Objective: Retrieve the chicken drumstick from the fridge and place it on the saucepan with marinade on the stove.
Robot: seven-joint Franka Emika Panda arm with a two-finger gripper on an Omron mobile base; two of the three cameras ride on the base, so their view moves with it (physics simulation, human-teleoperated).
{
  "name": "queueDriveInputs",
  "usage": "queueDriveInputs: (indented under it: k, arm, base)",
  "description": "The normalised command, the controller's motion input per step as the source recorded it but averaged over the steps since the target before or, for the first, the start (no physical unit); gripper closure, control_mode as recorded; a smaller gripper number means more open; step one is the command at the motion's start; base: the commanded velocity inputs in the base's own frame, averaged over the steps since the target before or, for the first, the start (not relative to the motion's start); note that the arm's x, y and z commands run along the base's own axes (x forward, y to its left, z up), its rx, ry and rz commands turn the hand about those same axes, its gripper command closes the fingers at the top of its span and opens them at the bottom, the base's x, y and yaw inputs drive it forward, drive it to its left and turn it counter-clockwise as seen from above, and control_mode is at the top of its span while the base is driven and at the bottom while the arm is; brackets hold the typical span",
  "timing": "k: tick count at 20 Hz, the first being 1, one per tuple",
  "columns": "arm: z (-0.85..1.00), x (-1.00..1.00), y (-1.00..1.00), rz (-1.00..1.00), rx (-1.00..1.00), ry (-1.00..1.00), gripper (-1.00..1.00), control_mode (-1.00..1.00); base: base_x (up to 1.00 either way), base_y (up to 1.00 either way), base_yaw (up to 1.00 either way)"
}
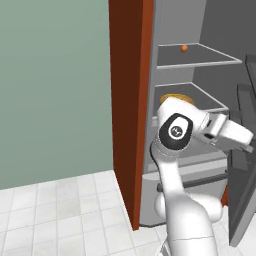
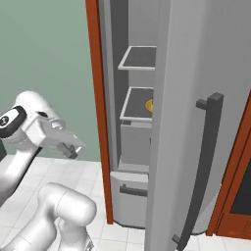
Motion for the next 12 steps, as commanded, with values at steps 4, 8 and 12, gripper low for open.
queueDriveInputs:
  k: [4,8,12]
  arm:
    - [-0.14,0.79,-0.33,0.06,-0.03,0.18,1.0,-1.0]
    - [-0.6,0.87,-0.58,0.14,0.0,0.38,1.0,-1.0]
    - [-0.86,1.0,-0.56,0.2,0.02,0.61,1.0,-1.0]
  base:
    - [0.0,0.0,0.0]
    - [0.0,0.0,0.0]
    - [0.0,0.0,0.0]
